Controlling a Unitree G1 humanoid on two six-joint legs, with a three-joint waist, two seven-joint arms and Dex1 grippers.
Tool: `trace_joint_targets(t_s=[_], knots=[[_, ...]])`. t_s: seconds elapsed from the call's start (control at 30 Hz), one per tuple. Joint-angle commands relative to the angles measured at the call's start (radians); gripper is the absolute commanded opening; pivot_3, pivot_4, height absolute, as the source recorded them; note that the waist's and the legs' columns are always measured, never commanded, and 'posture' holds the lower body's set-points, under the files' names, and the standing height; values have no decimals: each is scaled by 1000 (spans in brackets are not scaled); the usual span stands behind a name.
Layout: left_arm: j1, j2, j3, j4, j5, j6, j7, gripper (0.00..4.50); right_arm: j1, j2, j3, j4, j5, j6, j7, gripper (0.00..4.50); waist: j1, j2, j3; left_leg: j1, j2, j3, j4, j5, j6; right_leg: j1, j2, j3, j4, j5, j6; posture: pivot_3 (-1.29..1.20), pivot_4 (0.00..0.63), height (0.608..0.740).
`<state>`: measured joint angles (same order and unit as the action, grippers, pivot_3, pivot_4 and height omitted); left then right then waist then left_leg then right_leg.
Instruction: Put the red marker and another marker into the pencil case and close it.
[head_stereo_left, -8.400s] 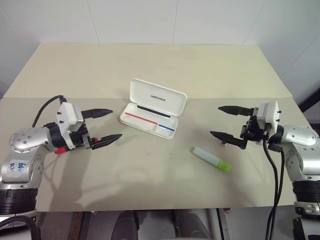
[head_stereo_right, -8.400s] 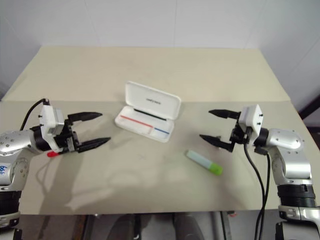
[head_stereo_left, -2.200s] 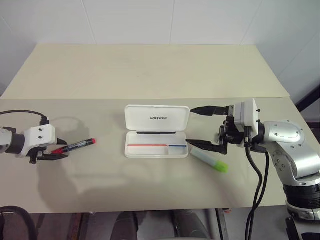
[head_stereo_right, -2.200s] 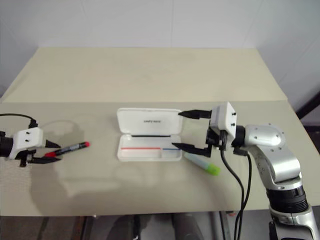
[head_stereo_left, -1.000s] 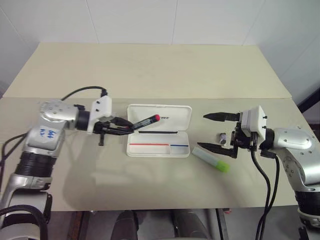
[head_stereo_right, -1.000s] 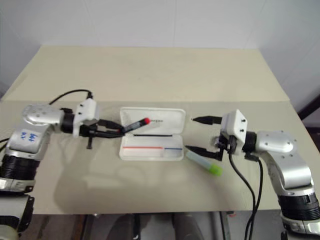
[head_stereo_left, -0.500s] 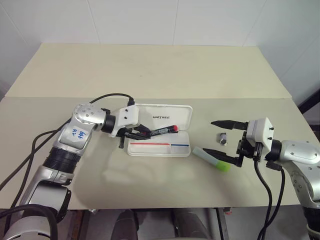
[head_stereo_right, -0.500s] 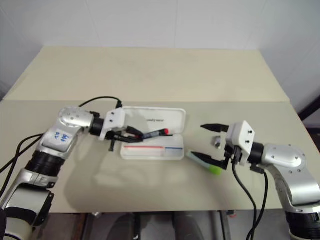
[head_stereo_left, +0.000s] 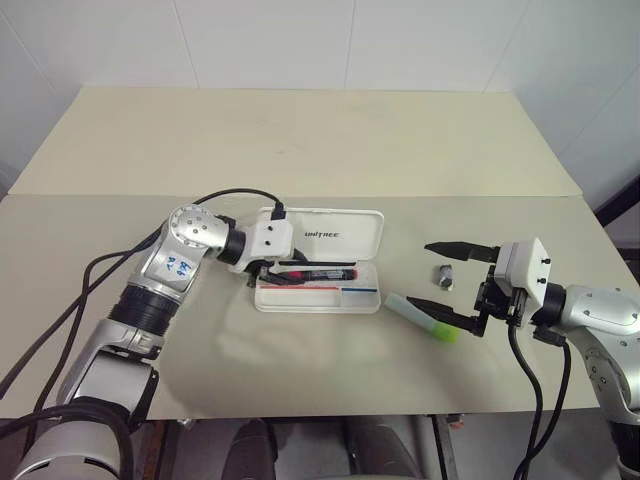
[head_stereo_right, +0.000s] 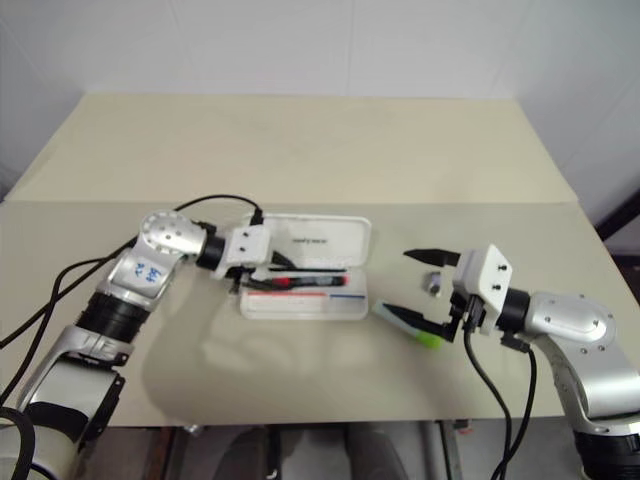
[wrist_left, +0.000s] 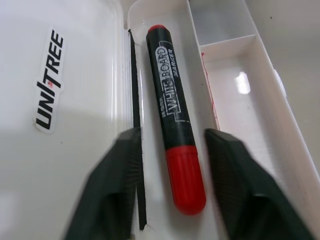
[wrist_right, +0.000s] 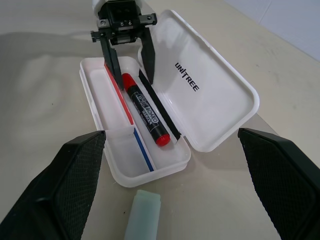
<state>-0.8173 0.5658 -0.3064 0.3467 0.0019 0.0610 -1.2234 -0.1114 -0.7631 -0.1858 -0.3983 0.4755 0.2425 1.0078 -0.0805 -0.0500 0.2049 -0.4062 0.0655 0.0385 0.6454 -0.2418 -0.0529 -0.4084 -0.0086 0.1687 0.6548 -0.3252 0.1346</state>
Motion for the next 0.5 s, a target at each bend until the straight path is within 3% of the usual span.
trace_joint_targets(t_s=[0.03, 0.23, 0.37, 0.5], knots=[[-33, -42, 44, -56, -70, 62, 3, 3444, -10, -10, -24, -37, 17, -2, -13, 4500, 1, 0, 0, 0, 0, 0, 0, 0, 0, 0, 0, 0, 0, 0, 0, 0, 150, 740], [10, -54, 78, -214, -199, 168, -63, 3444, -25, -12, -15, -12, 16, -7, -3, 4500, -2, 0, 0, 0, 0, 0, 0, 0, 0, 0, 0, 0, 0, 0, 0, 0, 150, 740], [46, -24, 145, -256, -297, 216, -101, 4477, -30, -64, -5, 7, 3, 56, 10, 4500, -4, 0, 0, 0, 0, 0, 0, 0, 0, 0, 0, 0, 0, 0, 0, 0, 150, 740], [98, 35, 186, -288, -326, 175, -136, 4477, -2, -138, -29, 17, 9, 115, 40, 4500, -4, 0, 0, 1, 0, 0, 0, 0, 0, 0, 0, 0, 0, 0, 0, 0, 150, 740]])
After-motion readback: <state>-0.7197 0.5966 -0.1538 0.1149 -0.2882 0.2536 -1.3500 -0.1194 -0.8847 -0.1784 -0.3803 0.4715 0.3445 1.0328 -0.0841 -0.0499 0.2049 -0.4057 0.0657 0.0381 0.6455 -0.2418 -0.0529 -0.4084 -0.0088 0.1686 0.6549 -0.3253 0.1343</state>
